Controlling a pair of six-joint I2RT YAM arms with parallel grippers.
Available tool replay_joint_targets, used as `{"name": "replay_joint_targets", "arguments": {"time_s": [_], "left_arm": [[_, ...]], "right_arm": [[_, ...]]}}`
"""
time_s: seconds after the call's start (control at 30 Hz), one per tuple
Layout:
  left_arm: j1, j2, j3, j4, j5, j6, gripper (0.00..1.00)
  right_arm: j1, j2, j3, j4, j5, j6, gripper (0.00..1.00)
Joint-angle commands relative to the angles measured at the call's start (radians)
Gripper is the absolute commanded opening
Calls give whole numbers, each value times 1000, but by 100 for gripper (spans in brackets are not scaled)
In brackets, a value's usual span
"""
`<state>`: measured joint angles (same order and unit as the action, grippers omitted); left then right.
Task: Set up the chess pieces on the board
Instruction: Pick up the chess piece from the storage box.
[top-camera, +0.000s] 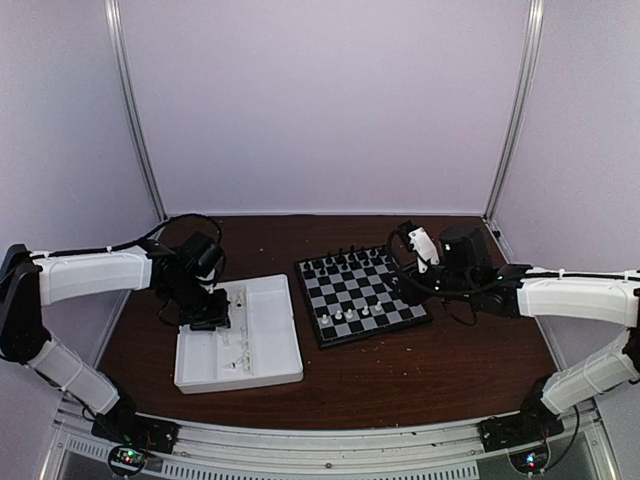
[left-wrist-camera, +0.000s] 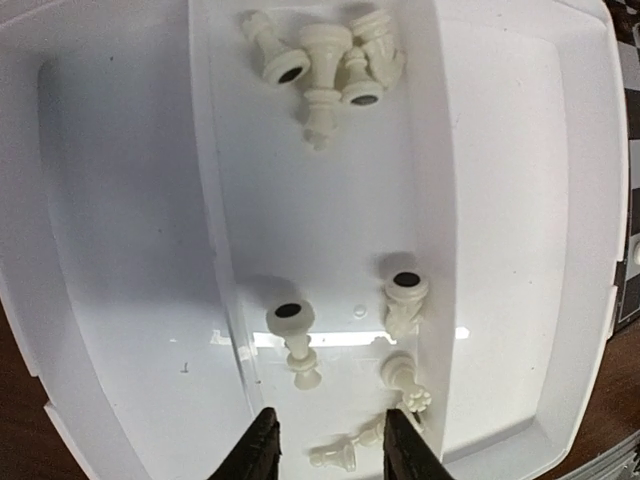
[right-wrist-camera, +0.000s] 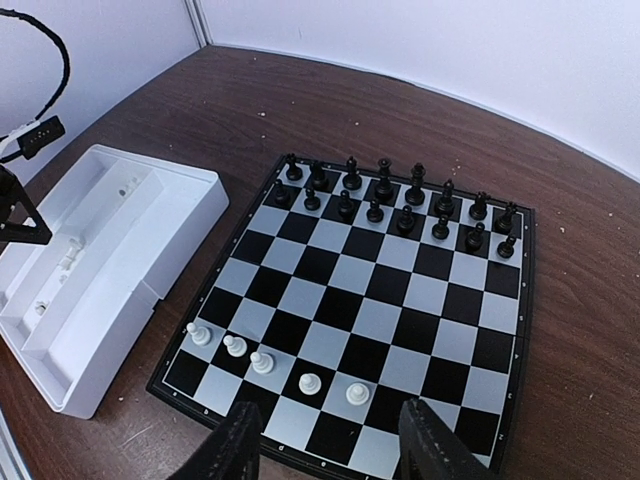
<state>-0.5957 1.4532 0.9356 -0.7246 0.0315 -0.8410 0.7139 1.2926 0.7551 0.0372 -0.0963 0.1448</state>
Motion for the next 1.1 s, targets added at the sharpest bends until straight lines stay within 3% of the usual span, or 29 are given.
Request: {"name": "replay_joint_targets", "arguments": {"time_s": [0.0,0.13,0.3,0.6,1.07], "left_arm": [[-23,38,-10,41,25,-87,36],[-26,93,4,29,6,-121,35],[-27,165,29,9,-16,-167,28],[-27,230,66,-13,-89,-180,32],[-27,279,92,-1,-107,-151,29]], "right_arm": [[4,21,2,30,-22,10,50],[4,13,-1,30,-23,7,50],[3,-5,-13,32,-13,1,50],[1,-17,-21,31,-13,-1,50],[-3,-24,-22,29,-20,1,50]]}}
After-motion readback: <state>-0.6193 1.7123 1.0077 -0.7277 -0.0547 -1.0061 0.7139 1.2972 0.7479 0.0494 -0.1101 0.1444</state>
